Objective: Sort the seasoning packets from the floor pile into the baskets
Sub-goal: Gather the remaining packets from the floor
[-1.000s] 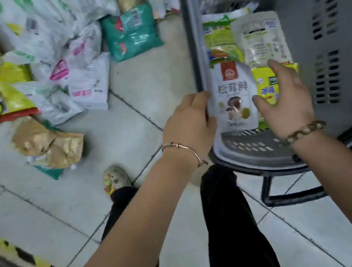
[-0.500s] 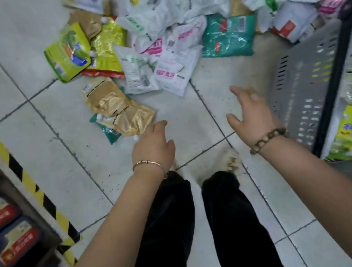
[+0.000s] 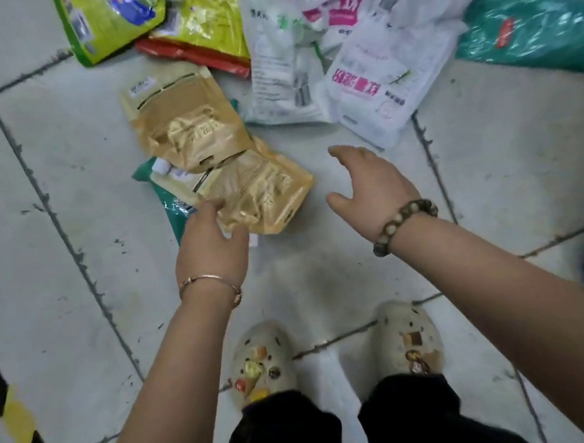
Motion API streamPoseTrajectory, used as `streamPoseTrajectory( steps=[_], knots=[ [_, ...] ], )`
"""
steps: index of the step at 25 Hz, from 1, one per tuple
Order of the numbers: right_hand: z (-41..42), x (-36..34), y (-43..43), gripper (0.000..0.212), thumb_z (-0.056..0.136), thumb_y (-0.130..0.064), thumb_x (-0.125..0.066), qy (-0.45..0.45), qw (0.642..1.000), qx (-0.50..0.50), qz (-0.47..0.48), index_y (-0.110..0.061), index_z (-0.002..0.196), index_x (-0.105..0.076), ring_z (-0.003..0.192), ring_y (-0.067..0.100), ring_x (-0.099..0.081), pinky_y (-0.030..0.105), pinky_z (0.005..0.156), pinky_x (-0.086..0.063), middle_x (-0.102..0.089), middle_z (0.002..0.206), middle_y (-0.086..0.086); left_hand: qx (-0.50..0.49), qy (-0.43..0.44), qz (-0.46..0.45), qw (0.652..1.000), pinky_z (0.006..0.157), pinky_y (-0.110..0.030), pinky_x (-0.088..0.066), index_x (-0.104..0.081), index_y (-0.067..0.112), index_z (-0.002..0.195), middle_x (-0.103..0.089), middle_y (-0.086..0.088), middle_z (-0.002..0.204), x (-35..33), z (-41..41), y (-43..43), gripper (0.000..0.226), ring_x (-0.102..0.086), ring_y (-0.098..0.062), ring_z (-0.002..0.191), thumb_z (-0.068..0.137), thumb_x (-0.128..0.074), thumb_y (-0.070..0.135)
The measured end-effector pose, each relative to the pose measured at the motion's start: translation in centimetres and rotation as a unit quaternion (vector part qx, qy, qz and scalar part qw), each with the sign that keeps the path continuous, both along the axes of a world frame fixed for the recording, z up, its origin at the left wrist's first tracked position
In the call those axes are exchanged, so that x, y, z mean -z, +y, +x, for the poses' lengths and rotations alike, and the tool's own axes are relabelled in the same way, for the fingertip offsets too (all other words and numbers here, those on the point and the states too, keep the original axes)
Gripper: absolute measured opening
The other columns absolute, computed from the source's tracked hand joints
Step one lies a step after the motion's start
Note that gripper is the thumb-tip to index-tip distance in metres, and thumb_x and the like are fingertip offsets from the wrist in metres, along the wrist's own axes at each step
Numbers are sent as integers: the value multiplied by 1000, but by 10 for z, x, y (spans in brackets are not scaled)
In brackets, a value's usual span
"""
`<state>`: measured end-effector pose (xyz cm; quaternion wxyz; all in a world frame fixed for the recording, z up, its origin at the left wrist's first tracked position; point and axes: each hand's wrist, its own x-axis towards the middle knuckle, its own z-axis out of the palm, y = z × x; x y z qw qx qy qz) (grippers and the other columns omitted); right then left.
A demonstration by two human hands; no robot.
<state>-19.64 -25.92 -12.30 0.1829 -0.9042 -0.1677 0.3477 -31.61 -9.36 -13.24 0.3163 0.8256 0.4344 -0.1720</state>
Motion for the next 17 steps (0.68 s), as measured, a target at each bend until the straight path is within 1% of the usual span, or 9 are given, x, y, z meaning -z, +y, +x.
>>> streamPoseTrajectory(
  steps=[3,5,8,10,12,14,15,16,17],
  knots=[
    [4,51,33,61,86,-36,-58,-24,998,25,45,-20,140,-36,124,22,-45,35,95,-40,-44,140,5,-50,-86,31,995,77,-20,-38,-60,20,117,-62,0,115,39,0,18,34,-58,-14,94,83,-58,21],
    [6,82,55,65,83,-43,-62,-20,997,45,67,-21,139,-38,122,21,-48,34,93,-41,-46,138,5,-72,-149,70,984,72,-13,-35,-63,20,110,-63,2,107,56,-4,33,29,-53,-5,80,82,-57,19],
    [5,107,76,72,79,-47,-65,-12,994,59,85,-20,140,-36,124,23,-46,40,99,-41,-47,137,6,-35,-191,119,974,73,-15,-36,-63,21,108,-60,2,106,63,-5,55,30,-54,-8,78,79,-54,17],
    [3,107,87,77,77,-48,-65,-114,992,-25,53,-22,141,-32,128,27,-41,43,102,-36,-42,141,9,-1,-189,132,973,76,-19,-38,-63,20,108,-60,-1,108,64,-3,71,30,-58,-14,84,80,-54,14],
    [8,104,107,79,78,-41,-63,-217,960,-169,44,-25,145,-24,134,30,-32,43,106,-28,-31,149,12,-33,-201,126,971,78,-20,-41,-64,21,105,-61,-1,109,64,4,90,23,-59,-14,86,83,-57,17],
    [16,103,133,71,86,-30,-54,-220,937,-266,48,-26,147,-19,139,29,-22,45,111,-22,-22,153,12,-63,-211,102,970,79,-20,-44,-65,22,104,-63,1,109,65,11,102,19,-59,-12,85,85,-61,22],
    [19,106,144,62,91,-25,-47,-214,928,-301,40,-24,147,-21,141,28,-19,44,112,-20,-19,155,11,-68,-217,91,970,79,-21,-45,-65,22,103,-64,1,108,67,13,105,18,-59,-12,85,85,-61,22],
    [22,108,152,52,95,-19,-41,-212,918,-334,23,-21,145,-26,142,26,-18,42,112,-21,-19,155,11,-69,-225,83,968,79,-21,-45,-65,21,103,-64,1,109,69,14,105,19,-60,-13,85,85,-60,18],
    [25,110,155,45,97,-13,-38,-217,909,-355,9,-17,141,-34,140,26,-22,39,108,-27,-24,153,11,-64,-231,75,968,79,-19,-45,-65,20,103,-64,0,109,70,13,103,21,-59,-12,85,84,-58,13]
  ],
)
